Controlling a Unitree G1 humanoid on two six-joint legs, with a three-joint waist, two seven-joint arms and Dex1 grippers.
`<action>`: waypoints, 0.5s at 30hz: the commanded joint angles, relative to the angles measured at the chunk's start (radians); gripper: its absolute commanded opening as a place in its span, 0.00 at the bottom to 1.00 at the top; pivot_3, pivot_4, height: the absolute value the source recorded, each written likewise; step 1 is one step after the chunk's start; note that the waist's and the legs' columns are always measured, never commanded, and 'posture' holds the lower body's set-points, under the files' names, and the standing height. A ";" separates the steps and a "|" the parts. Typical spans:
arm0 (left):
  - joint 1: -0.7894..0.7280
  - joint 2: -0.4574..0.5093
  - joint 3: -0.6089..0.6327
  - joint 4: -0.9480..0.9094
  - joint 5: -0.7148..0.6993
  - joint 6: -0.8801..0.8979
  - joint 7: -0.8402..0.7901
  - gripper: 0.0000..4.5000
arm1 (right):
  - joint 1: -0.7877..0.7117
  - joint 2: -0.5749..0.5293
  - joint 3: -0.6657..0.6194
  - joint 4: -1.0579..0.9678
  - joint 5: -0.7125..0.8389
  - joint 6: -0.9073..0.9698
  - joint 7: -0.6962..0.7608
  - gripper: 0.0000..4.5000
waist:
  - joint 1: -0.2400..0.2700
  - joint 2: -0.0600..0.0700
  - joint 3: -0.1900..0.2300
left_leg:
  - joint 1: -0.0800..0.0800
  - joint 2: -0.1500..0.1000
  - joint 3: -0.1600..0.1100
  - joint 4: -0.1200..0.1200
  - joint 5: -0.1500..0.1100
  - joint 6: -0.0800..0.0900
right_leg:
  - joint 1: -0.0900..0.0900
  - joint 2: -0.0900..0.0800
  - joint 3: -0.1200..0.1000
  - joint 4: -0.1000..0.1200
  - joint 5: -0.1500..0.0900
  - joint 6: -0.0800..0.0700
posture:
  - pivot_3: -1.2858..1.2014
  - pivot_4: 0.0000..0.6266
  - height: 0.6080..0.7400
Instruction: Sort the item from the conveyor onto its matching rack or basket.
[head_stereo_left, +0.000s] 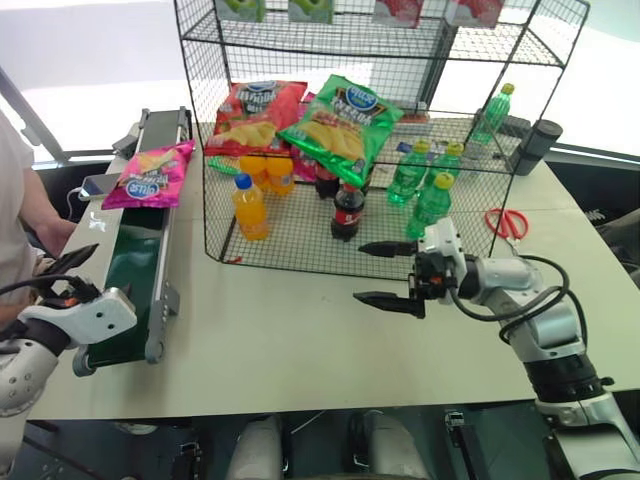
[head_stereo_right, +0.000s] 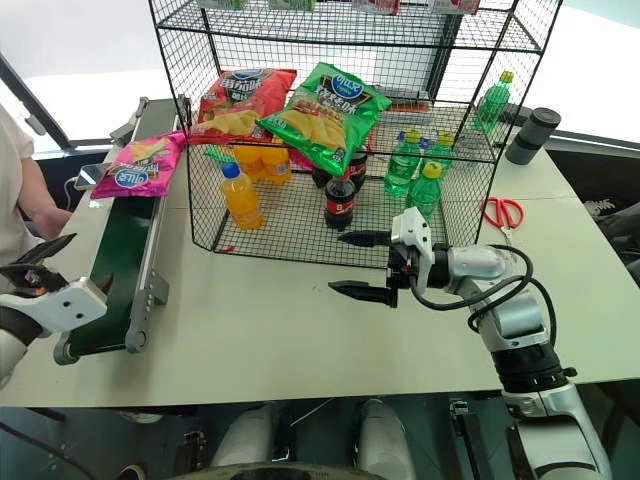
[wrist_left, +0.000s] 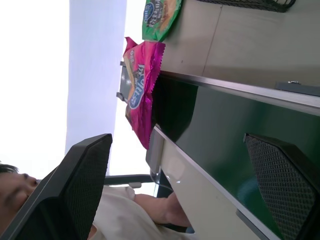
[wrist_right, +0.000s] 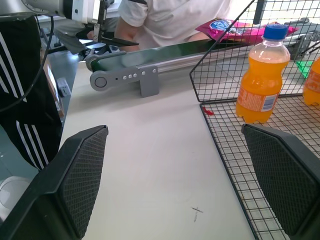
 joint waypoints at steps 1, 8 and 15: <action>-0.003 0.012 0.030 -0.020 0.035 0.036 0.020 1.00 | -0.003 0.016 -0.019 -0.003 0.006 -0.030 -0.003 0.99 | 0.000 0.000 0.000 | 0.000 0.000 0.000 0.000 0.000 0.000 | 0.000 0.000 0.000 0.000 0.000 0.000 | 0.52 0.24 1.00; -0.026 0.011 -0.002 0.013 0.106 0.053 0.072 1.00 | 0.000 0.032 -0.033 -0.014 0.011 -0.032 -0.036 0.99 | 0.000 0.000 0.000 | 0.000 0.000 0.000 0.000 0.000 0.000 | 0.000 0.000 0.000 0.000 0.000 0.000 | 0.52 0.24 1.00; -0.028 0.011 -0.041 0.061 0.154 0.039 0.128 1.00 | 0.009 0.030 -0.029 -0.058 0.014 -0.012 -0.060 0.99 | -0.001 0.000 0.000 | 0.000 0.000 0.000 -0.001 0.000 0.000 | 0.000 -0.002 0.000 0.000 0.000 0.000 | 0.52 0.24 1.00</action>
